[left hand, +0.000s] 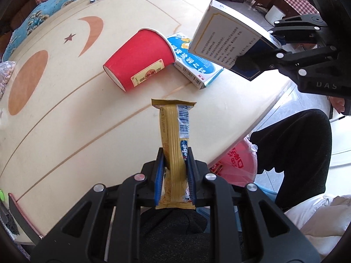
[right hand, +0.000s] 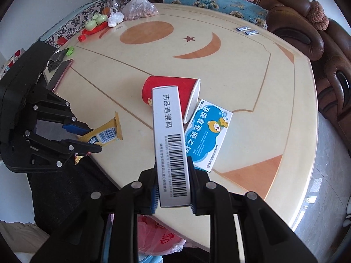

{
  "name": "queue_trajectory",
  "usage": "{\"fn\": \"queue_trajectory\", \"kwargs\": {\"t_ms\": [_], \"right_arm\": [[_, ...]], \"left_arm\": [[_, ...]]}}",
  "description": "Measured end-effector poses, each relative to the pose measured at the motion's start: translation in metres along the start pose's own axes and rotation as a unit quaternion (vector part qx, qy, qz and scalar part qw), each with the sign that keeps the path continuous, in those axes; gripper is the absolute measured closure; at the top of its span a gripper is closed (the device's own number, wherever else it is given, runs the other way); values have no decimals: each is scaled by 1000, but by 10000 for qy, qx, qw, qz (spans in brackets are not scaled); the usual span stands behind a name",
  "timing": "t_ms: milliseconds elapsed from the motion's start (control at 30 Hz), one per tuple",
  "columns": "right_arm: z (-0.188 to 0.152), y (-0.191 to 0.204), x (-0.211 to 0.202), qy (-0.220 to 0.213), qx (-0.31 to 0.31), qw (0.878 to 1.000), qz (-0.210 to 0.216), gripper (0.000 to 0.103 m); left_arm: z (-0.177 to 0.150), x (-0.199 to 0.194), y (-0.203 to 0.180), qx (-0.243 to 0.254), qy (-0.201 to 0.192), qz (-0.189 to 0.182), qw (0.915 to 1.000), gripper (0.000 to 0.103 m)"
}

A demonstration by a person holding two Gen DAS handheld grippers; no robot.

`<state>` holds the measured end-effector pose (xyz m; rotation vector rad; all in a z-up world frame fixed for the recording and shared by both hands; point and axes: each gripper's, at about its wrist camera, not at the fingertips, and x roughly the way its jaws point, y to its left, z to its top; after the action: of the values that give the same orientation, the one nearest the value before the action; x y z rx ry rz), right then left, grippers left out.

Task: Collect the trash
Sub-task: 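Carry the snack bar with the left tool while the right tool carries the barcode box over the bin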

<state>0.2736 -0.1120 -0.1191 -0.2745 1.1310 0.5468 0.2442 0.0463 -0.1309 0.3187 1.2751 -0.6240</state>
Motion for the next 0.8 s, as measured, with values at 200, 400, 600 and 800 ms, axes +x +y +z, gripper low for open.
{"fn": "queue_trajectory", "kwargs": {"t_ms": [200, 400, 600, 800], "right_arm": [[-15, 3, -35, -212, 126, 9993, -267, 82], [-34, 18, -71, -432, 132, 9983, -379, 82], [-60, 35, -96, -548, 126, 9976, -395, 81], [-89, 55, -103, -510, 131, 9978, -395, 81]], "left_arm": [[-6, -19, -21, 163, -154, 115, 9997, 83], [-14, -41, -46, 343, -370, 165, 9986, 83], [-28, -56, -69, 485, -473, 238, 9974, 83], [-46, -58, -91, 591, -534, 238, 9965, 83]]}}
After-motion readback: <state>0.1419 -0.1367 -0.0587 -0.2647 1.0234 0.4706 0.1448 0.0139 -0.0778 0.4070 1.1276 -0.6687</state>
